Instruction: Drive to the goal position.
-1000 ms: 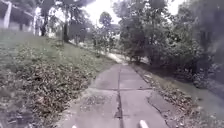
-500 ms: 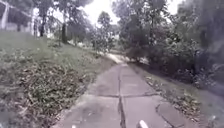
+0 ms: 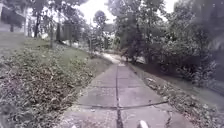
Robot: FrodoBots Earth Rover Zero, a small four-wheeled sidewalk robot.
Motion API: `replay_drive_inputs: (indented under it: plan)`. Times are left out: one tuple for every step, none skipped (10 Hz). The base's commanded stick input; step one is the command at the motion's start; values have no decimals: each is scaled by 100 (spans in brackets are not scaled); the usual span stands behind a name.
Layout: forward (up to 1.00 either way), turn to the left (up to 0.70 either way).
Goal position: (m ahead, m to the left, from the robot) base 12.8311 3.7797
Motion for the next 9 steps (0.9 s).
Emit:
replay_drive_inputs:
  plan:
    - [70, -22]
    - [70, -34]
    - [70, -32]
    - [70, -29]
    - [70, -22]
    - [70, 0]
    - [70, 0]
    - [70, 0]
    - [70, 0]
